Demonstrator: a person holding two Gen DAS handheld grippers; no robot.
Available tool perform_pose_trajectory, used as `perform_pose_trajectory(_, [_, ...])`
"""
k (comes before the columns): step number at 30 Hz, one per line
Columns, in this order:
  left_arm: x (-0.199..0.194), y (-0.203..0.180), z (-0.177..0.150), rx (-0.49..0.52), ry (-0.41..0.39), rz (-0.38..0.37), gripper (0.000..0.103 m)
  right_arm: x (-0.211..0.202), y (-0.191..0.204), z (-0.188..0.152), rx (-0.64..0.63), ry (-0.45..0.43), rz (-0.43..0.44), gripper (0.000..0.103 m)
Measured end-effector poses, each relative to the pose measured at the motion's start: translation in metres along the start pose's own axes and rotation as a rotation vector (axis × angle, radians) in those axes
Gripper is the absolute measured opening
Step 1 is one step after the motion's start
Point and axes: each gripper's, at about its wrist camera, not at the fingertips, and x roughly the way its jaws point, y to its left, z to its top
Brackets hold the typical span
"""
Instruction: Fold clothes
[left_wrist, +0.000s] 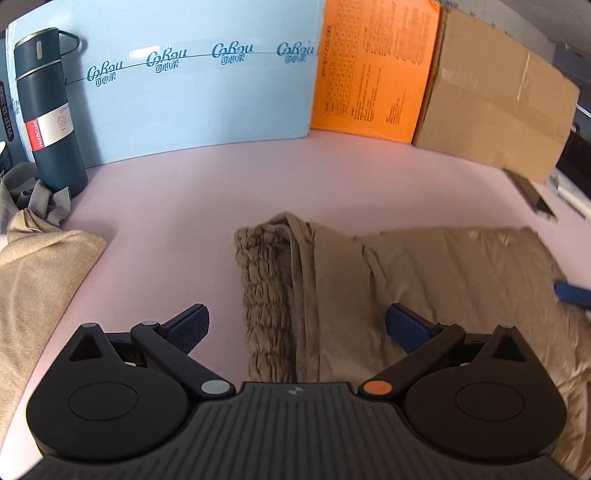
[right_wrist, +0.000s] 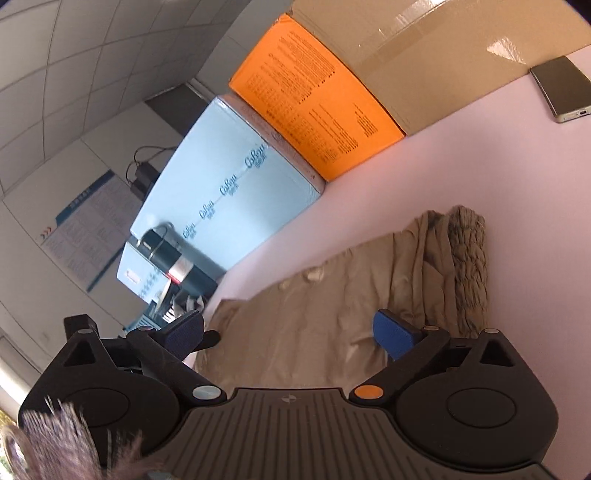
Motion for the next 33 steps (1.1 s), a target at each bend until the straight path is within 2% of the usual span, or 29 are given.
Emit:
perform_pose_trajectory(2, [0.000, -0.005, -0.008, 0.056, -0.004, 0.021, 0.103, 0.001, -0.001, -0.003, -0.020, 0.010, -0.007, 0.099])
perform_pose_trajectory(5, [-0.009, 0.001, -0.008, 0.038, -0.006, 0.004, 0.103, -0.001, 0.006, 0.001, -0.012, 0.011, -0.019, 0.100])
perform_pose_trajectory(9, [-0.024, 0.030, -0.010, -0.066, -0.038, -0.095, 0.103, -0.025, 0.015, 0.006, -0.057, -0.044, -0.015, 0.102])
perform_pose_trajectory(13, [-0.028, 0.060, -0.012, -0.170, -0.051, -0.148, 0.103, -0.054, 0.002, 0.009, -0.061, -0.106, -0.101, 0.103])
perform_pose_trajectory(15, [-0.026, 0.069, -0.014, -0.191, -0.037, -0.174, 0.103, -0.060, -0.011, 0.011, -0.032, -0.095, -0.136, 0.103])
perform_pose_trajectory(19, [-0.015, 0.081, -0.021, -0.225, -0.002, -0.275, 0.103, -0.062, -0.034, 0.012, 0.015, -0.028, -0.180, 0.103])
perform_pose_trajectory(23, [-0.009, 0.089, -0.029, -0.277, -0.019, -0.373, 0.103, -0.060, -0.054, 0.008, 0.101, 0.016, -0.121, 0.103])
perform_pose_trajectory(27, [-0.003, 0.095, -0.032, -0.344, 0.012, -0.580, 0.103, -0.060, -0.058, 0.007, 0.098, 0.031, -0.059, 0.103])
perform_pose_trajectory(28, [-0.003, 0.094, -0.033, -0.338, 0.018, -0.598, 0.103, -0.060, -0.058, 0.007, 0.089, 0.043, -0.046, 0.103])
perform_pose_trajectory(33, [-0.004, 0.077, -0.032, -0.248, 0.014, -0.583, 0.103, -0.052, -0.050, 0.005, 0.042, 0.104, 0.001, 0.103])
